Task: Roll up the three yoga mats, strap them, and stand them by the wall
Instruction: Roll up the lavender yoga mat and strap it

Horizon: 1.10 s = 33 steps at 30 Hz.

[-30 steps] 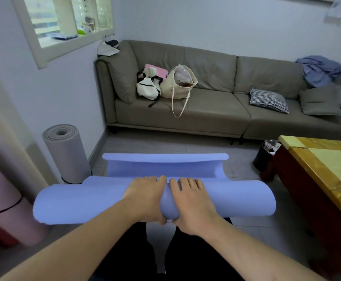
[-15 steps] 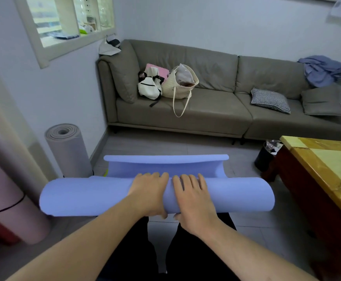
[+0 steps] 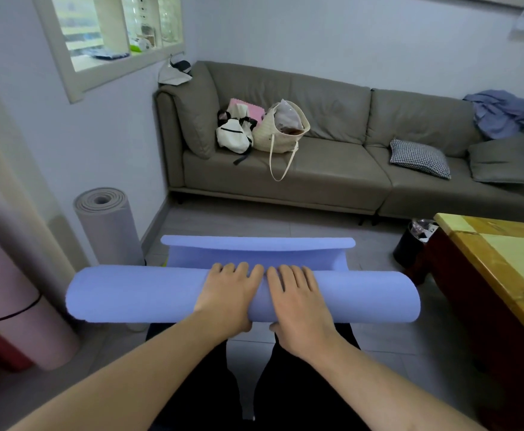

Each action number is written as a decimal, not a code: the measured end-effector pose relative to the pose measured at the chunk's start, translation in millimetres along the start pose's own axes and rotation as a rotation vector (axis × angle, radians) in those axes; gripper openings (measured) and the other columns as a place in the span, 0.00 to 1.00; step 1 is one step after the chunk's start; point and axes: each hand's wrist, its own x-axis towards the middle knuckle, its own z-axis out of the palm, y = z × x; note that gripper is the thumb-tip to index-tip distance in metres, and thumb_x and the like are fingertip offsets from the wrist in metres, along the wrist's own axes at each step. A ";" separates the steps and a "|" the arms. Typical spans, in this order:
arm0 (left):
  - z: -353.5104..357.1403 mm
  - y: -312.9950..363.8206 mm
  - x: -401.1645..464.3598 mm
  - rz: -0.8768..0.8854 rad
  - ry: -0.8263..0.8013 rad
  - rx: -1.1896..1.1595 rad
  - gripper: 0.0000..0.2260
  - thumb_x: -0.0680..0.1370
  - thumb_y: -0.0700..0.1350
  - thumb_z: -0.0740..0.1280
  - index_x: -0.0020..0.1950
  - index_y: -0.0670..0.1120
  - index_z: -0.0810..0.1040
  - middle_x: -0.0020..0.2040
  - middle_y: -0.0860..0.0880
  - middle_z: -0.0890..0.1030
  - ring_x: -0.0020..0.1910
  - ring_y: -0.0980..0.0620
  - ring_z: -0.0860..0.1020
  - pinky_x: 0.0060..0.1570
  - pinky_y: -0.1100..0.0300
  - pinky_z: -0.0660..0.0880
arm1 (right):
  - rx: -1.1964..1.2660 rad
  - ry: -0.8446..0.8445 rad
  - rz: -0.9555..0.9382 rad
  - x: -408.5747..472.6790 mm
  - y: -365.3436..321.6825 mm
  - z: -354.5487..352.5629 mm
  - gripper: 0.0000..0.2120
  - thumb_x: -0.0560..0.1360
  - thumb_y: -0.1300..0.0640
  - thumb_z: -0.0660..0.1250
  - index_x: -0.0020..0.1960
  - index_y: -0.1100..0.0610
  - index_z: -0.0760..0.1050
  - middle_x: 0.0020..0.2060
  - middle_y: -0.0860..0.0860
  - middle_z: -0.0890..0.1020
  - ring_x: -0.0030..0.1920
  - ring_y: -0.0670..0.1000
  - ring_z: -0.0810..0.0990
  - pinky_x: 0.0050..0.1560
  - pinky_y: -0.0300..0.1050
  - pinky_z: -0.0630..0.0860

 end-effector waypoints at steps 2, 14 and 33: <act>-5.5 -4.2 3.6 0.011 -0.035 -0.026 0.35 0.66 0.57 0.77 0.67 0.52 0.63 0.59 0.50 0.75 0.57 0.45 0.77 0.56 0.50 0.69 | -0.008 0.006 -0.021 1.9 2.4 -1.5 0.45 0.61 0.50 0.81 0.72 0.60 0.65 0.60 0.55 0.74 0.59 0.60 0.73 0.68 0.55 0.69; -34.8 -18.6 6.9 0.069 -0.365 -0.203 0.35 0.58 0.64 0.81 0.58 0.55 0.70 0.47 0.56 0.80 0.44 0.51 0.80 0.45 0.52 0.81 | 0.106 -0.257 -0.097 13.2 10.1 -41.6 0.35 0.65 0.47 0.78 0.66 0.52 0.66 0.56 0.49 0.75 0.56 0.56 0.76 0.57 0.48 0.70; 5.0 -0.6 -7.3 0.043 -0.023 -0.127 0.37 0.62 0.68 0.72 0.65 0.53 0.67 0.58 0.53 0.75 0.54 0.47 0.77 0.55 0.50 0.71 | 0.096 -0.113 -0.077 6.1 11.9 -17.1 0.41 0.63 0.36 0.74 0.70 0.51 0.65 0.57 0.49 0.74 0.57 0.55 0.74 0.62 0.52 0.70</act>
